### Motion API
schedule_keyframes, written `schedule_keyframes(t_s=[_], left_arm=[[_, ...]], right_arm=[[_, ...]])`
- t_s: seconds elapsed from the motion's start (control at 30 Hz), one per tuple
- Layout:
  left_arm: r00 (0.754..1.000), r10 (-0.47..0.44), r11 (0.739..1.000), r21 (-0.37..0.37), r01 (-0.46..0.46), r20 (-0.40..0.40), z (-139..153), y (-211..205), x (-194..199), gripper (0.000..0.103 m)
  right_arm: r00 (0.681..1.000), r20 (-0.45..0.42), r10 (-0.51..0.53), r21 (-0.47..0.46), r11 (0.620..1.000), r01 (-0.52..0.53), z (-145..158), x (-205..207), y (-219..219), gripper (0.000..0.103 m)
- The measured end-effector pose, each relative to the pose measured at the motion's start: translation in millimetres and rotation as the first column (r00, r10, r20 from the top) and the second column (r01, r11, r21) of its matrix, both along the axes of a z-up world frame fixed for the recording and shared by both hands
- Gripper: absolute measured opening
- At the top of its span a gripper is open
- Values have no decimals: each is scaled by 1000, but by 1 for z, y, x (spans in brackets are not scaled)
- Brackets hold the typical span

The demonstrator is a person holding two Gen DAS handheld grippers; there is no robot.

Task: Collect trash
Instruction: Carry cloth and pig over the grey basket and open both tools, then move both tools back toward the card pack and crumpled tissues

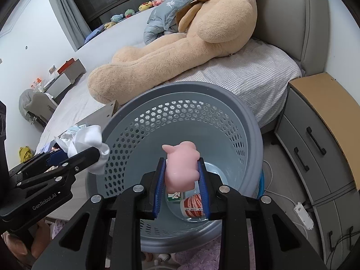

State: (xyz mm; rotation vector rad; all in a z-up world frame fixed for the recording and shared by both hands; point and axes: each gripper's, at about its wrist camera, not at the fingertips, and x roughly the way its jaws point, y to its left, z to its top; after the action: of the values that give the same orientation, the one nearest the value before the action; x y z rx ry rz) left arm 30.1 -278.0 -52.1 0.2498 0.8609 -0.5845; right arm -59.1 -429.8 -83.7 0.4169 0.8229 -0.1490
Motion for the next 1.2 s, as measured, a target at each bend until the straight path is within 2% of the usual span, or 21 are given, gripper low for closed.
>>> schedule_keyframes(t_s=[0.07, 0.13, 0.23, 0.73, 1.2], left_arm=[[1000, 8, 1000, 5, -8, -5, -1, -1, 3, 54], [1000, 18, 1000, 5, -18, -6, -2, -1, 6, 59], [1000, 29, 1000, 11, -29, -8, -3, -1, 8, 61], [998, 55, 998, -8, -55, -5, 0, 8, 4, 77], [996, 84, 996, -38, -83, 28, 15, 25, -4, 83]], right_arm=[[1000, 0, 0, 5, 1000, 0, -2, 2, -3, 27], [1000, 5, -2, 5, 1000, 2, -2, 4, -4, 34], [1000, 12, -10, -2, 1000, 10, -2, 3, -5, 38], [1000, 10, -26, 15, 1000, 26, -5, -3, -6, 42], [999, 31, -20, 4, 1000, 20, 7, -11, 6, 50]])
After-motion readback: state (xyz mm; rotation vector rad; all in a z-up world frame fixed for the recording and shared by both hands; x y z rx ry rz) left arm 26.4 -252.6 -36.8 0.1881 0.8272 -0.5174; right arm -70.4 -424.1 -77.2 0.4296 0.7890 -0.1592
